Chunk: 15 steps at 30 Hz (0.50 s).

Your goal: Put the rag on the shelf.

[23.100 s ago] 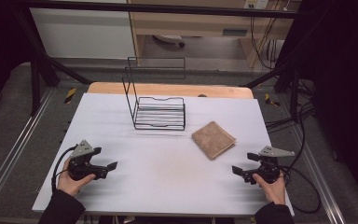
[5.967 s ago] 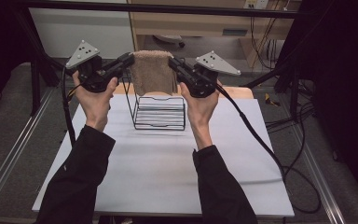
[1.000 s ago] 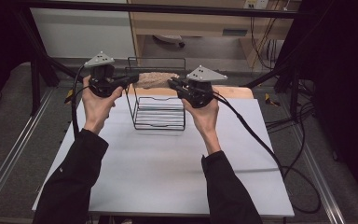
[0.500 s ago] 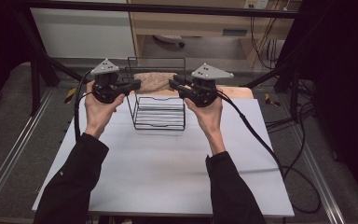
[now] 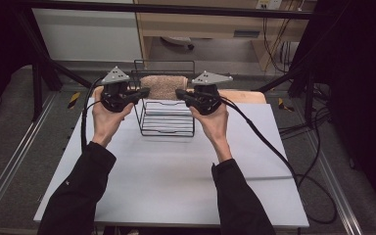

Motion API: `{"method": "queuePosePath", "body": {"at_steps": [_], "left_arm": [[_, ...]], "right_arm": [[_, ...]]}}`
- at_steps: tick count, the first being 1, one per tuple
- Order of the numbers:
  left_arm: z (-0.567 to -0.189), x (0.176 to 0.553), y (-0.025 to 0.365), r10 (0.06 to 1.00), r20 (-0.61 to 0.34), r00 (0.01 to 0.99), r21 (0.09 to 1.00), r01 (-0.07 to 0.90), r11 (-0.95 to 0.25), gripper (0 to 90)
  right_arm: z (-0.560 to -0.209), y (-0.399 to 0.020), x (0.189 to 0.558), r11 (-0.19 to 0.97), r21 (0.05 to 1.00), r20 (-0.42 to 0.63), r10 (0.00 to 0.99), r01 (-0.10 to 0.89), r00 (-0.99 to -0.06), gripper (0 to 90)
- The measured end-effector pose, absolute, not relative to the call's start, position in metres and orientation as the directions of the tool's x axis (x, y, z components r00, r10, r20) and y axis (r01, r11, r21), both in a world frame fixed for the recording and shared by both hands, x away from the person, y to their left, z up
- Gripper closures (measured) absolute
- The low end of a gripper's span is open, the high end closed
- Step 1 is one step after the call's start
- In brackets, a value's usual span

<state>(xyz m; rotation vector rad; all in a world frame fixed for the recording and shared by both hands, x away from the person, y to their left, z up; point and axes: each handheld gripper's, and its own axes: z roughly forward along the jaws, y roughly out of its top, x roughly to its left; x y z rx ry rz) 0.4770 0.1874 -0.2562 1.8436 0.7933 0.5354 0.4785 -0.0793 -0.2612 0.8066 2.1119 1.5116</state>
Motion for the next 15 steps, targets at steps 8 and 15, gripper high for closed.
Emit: {"method": "queuePosePath", "body": {"at_steps": [8,15], "left_arm": [[-0.262,0.483,0.185,0.74,0.007,0.673,0.922,0.283,-0.266,89.9],[-0.26,0.479,0.187,0.737,0.013,0.675,0.925,0.273,-0.266,89.3]], "right_arm": [[-0.269,-0.078,0.489,0.242,0.942,-0.002,0.698,0.234,-0.716,89.6],[-0.268,-0.079,0.486,0.244,0.946,-0.017,0.694,0.213,-0.72,86.7]]}}
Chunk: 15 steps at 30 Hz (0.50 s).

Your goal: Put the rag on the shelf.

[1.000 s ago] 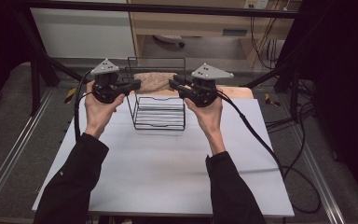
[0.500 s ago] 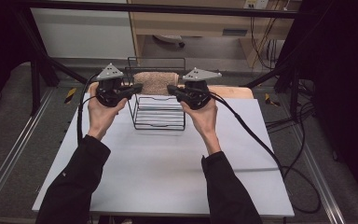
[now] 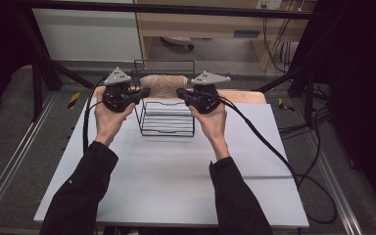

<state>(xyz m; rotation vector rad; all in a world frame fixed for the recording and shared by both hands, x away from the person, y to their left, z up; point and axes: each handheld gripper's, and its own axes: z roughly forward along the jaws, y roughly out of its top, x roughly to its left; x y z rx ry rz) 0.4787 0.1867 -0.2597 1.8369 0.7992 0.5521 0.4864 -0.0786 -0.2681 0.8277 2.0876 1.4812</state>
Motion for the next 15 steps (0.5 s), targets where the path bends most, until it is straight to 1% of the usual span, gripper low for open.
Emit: {"method": "queuePosePath", "body": {"at_steps": [5,9,15], "left_arm": [[-0.254,0.472,0.189,0.738,0.015,0.675,0.927,0.267,-0.262,85.7],[-0.251,0.468,0.191,0.739,0.009,0.674,0.925,0.275,-0.262,80.9],[-0.25,0.462,0.198,0.748,-0.001,0.664,0.918,0.297,-0.263,69.9]], "right_arm": [[-0.261,-0.084,0.478,0.22,0.955,-0.008,0.688,0.199,-0.726,84.0],[-0.255,-0.088,0.474,0.211,0.957,0.0,0.686,0.198,-0.728,80.6],[-0.25,-0.093,0.466,0.206,0.957,0.011,0.682,0.206,-0.731,72.9]]}}
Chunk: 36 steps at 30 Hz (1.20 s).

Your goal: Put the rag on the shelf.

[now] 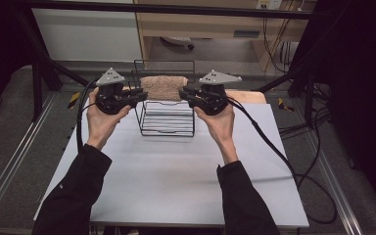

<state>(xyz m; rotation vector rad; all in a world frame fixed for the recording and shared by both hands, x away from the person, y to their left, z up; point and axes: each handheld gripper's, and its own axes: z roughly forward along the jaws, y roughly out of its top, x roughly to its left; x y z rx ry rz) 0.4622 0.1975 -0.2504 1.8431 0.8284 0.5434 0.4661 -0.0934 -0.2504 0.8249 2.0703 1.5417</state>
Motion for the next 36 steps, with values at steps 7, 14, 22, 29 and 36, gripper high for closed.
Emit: {"method": "queuePosePath", "body": {"at_steps": [7,14,22,29,36], "left_arm": [[-0.256,0.45,0.208,0.751,0.007,0.66,0.92,0.291,-0.264,56.4],[-0.271,0.439,0.22,0.754,-0.013,0.657,0.911,0.318,-0.262,43.9],[-0.295,0.428,0.227,0.746,0.003,0.666,0.895,0.331,-0.299,31.7],[-0.315,0.419,0.231,0.735,0.0,0.678,0.877,0.353,-0.326,24.6],[-0.337,0.407,0.235,0.74,-0.003,0.673,0.868,0.369,-0.332,18.3]], "right_arm": [[-0.246,-0.1,0.454,0.22,0.952,0.005,0.688,0.215,-0.726,58.7],[-0.252,-0.115,0.443,0.215,0.949,0.015,0.702,0.232,-0.712,40.1],[-0.271,-0.139,0.435,0.226,0.938,0.026,0.709,0.262,-0.705,22.7],[-0.293,-0.16,0.429,0.227,0.927,0.051,0.714,0.3,-0.698,12.2],[-0.314,-0.181,0.421,0.225,0.913,0.078,0.722,0.34,-0.687,8.6]]}}
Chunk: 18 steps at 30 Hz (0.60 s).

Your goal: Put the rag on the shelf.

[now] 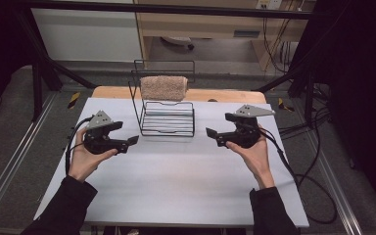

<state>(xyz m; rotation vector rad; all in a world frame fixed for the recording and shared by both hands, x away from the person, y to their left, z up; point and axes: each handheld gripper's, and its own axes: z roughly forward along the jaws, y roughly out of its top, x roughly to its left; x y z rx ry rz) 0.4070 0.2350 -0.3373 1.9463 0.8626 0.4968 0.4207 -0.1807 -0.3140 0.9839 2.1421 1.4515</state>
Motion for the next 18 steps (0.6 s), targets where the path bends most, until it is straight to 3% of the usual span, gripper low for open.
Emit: {"method": "queuePosePath", "body": {"at_steps": [18], "left_arm": [[-0.393,0.383,0.254,0.748,-0.047,0.662,0.839,0.432,-0.33,9.9]], "right_arm": [[-0.378,-0.22,0.4,0.231,0.868,0.132,0.745,0.439,-0.654,2.2]]}}
